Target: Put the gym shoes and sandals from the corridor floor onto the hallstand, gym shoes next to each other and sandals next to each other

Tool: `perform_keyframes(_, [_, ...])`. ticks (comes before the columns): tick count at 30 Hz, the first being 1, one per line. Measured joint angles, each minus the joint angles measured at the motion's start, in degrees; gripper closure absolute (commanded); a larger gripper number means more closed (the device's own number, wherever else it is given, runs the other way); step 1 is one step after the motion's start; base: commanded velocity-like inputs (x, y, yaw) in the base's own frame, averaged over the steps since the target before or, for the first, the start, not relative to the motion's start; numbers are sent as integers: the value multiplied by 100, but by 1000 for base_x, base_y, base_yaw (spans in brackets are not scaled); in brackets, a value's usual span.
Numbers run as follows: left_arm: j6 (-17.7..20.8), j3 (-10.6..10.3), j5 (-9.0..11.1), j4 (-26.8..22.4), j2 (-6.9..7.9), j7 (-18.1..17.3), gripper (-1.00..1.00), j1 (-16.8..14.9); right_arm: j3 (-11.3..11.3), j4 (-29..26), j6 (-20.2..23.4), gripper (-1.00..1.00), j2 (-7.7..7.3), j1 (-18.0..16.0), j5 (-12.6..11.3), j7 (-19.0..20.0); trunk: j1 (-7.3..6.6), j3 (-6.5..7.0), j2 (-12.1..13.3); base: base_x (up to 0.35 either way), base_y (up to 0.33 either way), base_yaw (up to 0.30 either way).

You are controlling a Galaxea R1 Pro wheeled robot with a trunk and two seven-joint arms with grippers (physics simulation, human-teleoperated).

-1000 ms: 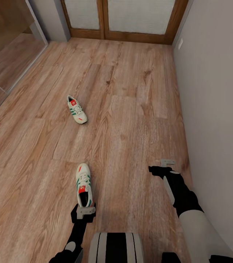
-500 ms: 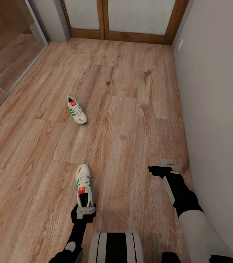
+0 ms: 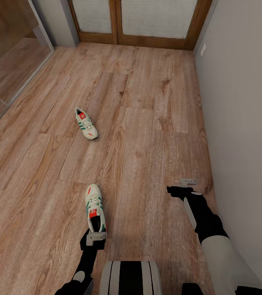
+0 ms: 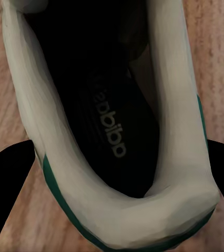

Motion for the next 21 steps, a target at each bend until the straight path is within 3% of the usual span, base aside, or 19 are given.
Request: perform_keyframes(21, [0, 7, 4, -6, 0, 14, 100, 0, -2, 0, 1, -100, 0, -1, 1, -1, -3, 21, 1, 0, 0, 0])
